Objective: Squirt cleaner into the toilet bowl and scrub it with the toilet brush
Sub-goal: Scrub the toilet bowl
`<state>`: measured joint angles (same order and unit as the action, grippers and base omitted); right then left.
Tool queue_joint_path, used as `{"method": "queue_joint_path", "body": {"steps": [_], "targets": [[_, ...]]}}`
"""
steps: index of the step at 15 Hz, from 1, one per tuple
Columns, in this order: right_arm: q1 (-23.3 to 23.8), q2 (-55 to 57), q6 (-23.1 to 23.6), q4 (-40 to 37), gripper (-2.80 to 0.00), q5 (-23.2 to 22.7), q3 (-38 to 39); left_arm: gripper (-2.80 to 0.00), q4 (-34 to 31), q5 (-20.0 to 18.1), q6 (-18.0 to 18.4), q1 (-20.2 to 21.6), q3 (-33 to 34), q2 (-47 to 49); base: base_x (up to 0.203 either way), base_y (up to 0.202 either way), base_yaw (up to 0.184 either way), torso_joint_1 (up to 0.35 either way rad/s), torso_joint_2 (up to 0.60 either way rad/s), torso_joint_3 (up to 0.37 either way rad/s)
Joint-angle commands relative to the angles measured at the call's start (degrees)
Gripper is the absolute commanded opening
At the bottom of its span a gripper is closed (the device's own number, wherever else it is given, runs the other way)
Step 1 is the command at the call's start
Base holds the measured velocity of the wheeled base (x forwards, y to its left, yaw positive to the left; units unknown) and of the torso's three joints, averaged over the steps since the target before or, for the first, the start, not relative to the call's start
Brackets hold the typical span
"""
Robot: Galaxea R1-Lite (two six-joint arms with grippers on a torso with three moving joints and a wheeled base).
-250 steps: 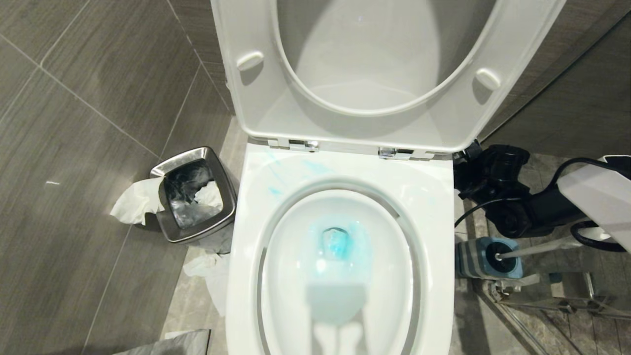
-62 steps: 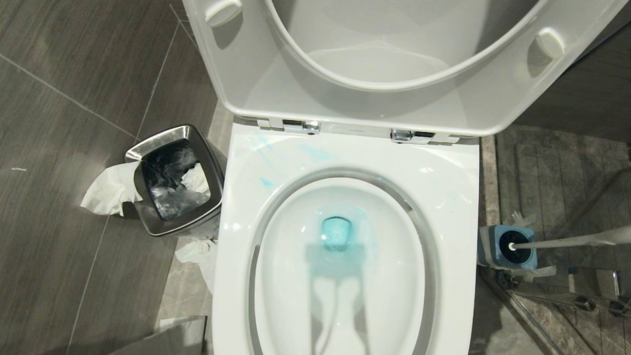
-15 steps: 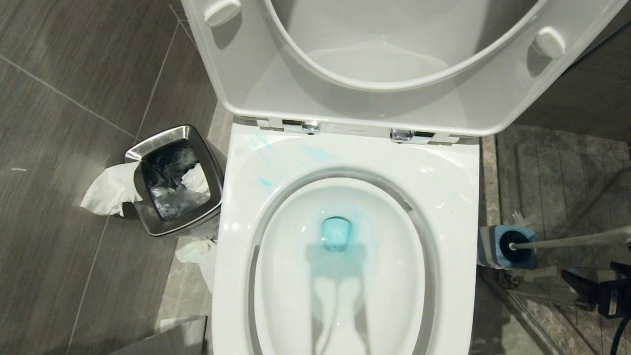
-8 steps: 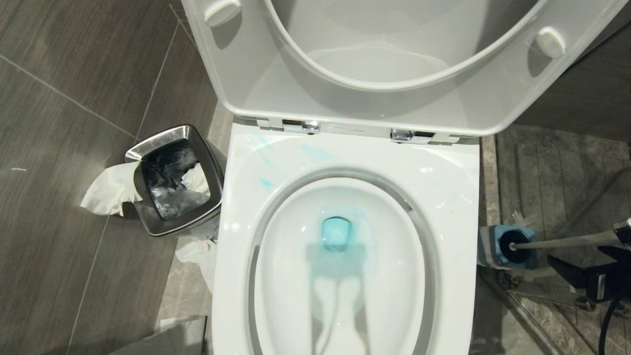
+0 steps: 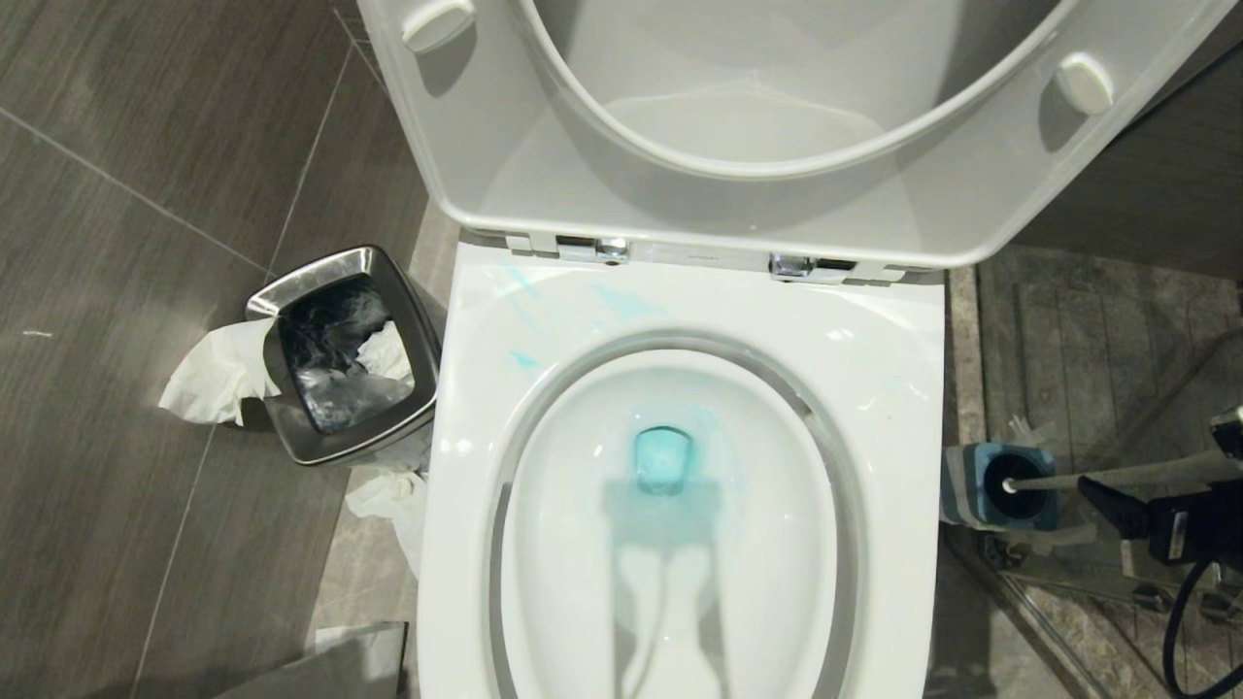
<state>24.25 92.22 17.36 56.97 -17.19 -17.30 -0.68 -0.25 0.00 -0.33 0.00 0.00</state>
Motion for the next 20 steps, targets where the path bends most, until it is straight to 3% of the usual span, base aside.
{"method": "queue_joint_path", "body": {"steps": [1, 12, 13, 20], "targets": [[0.01, 2.00, -0.79, 0.83, 0.00, -0.11, -2.23, -2.80, -0.02, -0.01, 0.00, -0.02, 0.00, 0.09, 0.000, 0.000, 0.000, 0.000, 0.00, 0.000], [-0.34, 3.84, -0.91, 7.02, 0.00, -0.13, -3.53, -2.80, -0.02, -0.01, 0.00, -0.02, 0.00, 0.09, 0.000, 0.000, 0.000, 0.000, 0.00, 0.000], [-0.34, 3.75, -0.84, 7.02, -2.80, -0.13, -3.62, -2.80, -0.02, -0.01, 0.00, -0.02, 0.00, 0.09, 0.000, 0.000, 0.000, 0.000, 0.00, 0.000], [-0.34, 2.52, -1.61, 10.37, -2.80, -0.28, -2.76, -2.80, -0.02, -0.01, 0.00, -0.02, 0.00, 0.09, 0.000, 0.000, 0.000, 0.000, 0.00, 0.000]]}}
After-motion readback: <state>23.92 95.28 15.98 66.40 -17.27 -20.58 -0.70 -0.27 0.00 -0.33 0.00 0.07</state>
